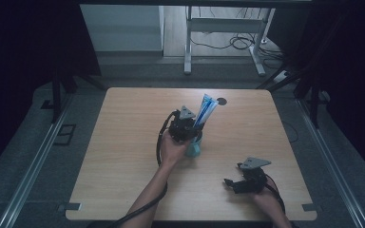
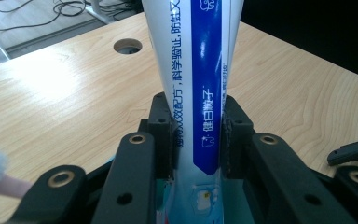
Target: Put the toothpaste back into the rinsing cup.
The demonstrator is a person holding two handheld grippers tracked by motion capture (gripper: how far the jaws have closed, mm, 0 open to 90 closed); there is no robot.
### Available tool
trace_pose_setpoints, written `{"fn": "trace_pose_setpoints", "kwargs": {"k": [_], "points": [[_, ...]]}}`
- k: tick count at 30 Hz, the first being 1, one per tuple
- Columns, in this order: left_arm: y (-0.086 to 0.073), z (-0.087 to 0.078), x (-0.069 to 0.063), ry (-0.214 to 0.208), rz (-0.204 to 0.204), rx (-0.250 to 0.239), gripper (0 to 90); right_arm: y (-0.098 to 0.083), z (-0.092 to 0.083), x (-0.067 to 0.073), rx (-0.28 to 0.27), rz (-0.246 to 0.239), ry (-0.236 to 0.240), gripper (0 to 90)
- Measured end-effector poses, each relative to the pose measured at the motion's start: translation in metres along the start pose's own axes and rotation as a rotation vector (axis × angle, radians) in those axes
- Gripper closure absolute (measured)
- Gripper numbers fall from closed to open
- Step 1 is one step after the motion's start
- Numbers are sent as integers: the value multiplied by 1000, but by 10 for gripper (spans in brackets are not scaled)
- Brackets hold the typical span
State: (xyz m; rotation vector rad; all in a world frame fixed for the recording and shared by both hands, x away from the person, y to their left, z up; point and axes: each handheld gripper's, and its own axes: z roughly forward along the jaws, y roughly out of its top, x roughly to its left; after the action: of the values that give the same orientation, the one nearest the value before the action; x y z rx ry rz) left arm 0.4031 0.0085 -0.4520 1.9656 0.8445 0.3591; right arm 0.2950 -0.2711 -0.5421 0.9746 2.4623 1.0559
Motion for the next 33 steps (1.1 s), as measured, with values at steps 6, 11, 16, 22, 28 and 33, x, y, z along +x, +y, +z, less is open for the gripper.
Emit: {"fn": "trace_pose_setpoints", "kwargs": {"k": [6,11,16,22,28,33], "points": [[-4,-1,2,-7,-20,-5,698,0,0,0,0,0,0,138],[-7,-1,4,-1,-29,7,693,0,0,0,0,0,0,138],[-9,-1,3,3,-23,20,687,0,0,0,-1,0,0,138],[-14,-1,4,5,-24,53,679,0,0,0,-1,1,0,138],[-16,-2,4,2,-24,75,672,0,0,0,-1,0,0,137],[-16,-2,3,3,-30,76,665,0,0,0,-1,0,0,137]]}}
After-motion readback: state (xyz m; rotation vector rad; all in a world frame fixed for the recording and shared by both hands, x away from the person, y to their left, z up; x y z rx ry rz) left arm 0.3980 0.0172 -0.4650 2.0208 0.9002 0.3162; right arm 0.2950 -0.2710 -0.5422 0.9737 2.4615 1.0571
